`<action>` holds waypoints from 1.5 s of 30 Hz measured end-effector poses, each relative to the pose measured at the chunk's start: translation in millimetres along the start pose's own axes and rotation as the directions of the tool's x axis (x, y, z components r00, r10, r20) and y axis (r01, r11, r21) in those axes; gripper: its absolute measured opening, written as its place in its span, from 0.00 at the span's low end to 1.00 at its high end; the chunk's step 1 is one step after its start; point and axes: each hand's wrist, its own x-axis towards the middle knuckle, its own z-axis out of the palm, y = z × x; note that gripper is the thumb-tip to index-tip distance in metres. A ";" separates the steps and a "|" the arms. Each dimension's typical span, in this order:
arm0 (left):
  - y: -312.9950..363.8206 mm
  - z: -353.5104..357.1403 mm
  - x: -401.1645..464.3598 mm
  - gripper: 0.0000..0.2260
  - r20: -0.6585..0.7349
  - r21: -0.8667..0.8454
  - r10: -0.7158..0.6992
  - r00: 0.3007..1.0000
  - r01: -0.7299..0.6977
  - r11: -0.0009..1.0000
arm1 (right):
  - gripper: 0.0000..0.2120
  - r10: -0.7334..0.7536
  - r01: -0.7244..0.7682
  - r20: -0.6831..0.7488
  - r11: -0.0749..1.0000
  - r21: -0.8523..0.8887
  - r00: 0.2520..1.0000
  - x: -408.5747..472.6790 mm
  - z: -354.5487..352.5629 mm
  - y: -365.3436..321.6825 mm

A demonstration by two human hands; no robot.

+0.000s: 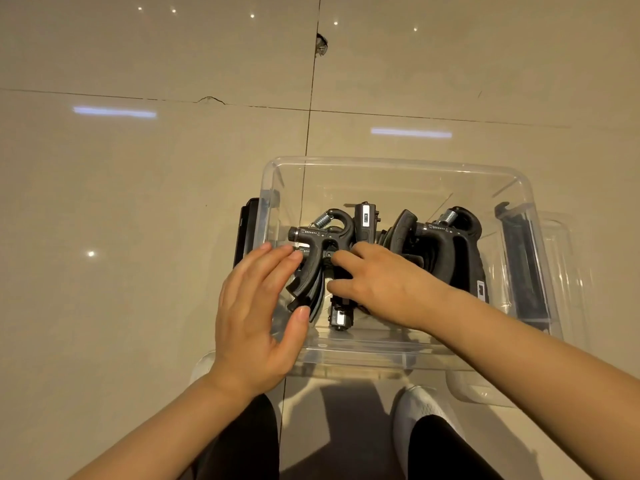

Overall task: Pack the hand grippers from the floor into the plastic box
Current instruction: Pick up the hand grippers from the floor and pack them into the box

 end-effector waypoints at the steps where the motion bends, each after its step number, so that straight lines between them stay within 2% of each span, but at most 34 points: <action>1: -0.2 0.3 -0.1 0.21 -0.001 0.003 0.002 1.000 -0.002 1.000 | 0.18 -0.011 0.011 -0.016 1.000 -0.029 1.000 -0.6 1.8 -1.0; 7: 0.2 0.4 0.2 0.21 -0.006 -0.012 0.012 1.000 -0.012 1.000 | 0.06 -0.127 0.129 -0.048 0.991 0.029 0.991 -11.0 5.2 -15.4; 11: 0.7 0.1 -0.2 0.20 0.006 0.000 0.010 1.000 -0.010 1.000 | 0.11 -0.107 0.110 -0.059 0.992 0.058 0.993 -9.8 12.7 -8.9; 17: 1.3 -1.4 1.0 0.20 0.023 0.013 0.016 1.000 -0.016 1.000 | 0.13 -0.060 0.067 -0.084 0.994 0.084 0.995 -14.8 16.6 -10.7; 20: -0.9 -1.2 -0.8 0.18 0.027 0.034 0.024 0.999 -0.025 0.999 | 0.19 -0.016 0.030 -0.087 0.985 0.168 0.996 -19.7 12.5 -14.1; 23: -2.3 0.3 -1.2 0.17 0.026 0.056 0.036 0.999 -0.038 0.998 | 0.27 0.159 -0.126 -0.113 0.959 0.255 0.981 -44.5 2.0 0.0; 25: -2.7 1.3 -1.9 0.16 0.022 0.059 0.039 0.999 -0.040 0.997 | 0.28 0.354 -0.324 -0.126 0.922 0.209 0.927 -75.3 0.8 18.1; 27: -3.6 2.6 -2.2 0.16 0.025 0.064 0.040 0.999 -0.041 0.997 | 0.29 0.458 -0.448 -0.069 0.885 0.128 0.886 -101.0 4.3 28.4; 29: -3.8 2.9 -3.0 0.16 0.036 0.065 0.043 0.998 -0.046 0.997 | 0.28 0.475 -0.472 -0.037 0.878 0.078 0.879 -109.6 12.5 30.8; 33: -4.1 1.4 -3.5 0.16 0.038 0.078 0.043 0.998 -0.045 0.996 | 0.22 0.465 -0.461 -0.070 0.885 0.060 0.883 -101.6 12.6 32.4; 39: -3.9 0.9 -3.4 0.16 0.046 0.065 0.015 0.999 -0.018 0.998 | 0.21 0.492 -0.488 -0.082 0.870 0.072 0.866 -104.5 16.5 32.5; 42: -4.9 0.3 -1.6 0.17 0.080 0.089 0.032 0.996 -0.039 0.995 | 0.28 0.483 -0.480 0.009 0.868 0.124 0.876 -109.4 7.5 31.2; 43: -5.3 -0.1 0.1 0.18 0.116 0.114 0.042 0.992 -0.055 0.992 | 0.31 0.508 -0.507 0.055 0.838 0.202 0.860 -112.7 0.6 29.9; 45: -5.1 -4.1 3.8 0.21 0.227 0.181 0.015 0.974 -0.057 0.982 | 0.33 0.577 -0.604 0.193 0.708 0.366 0.793 -118.2 -21.6 24.6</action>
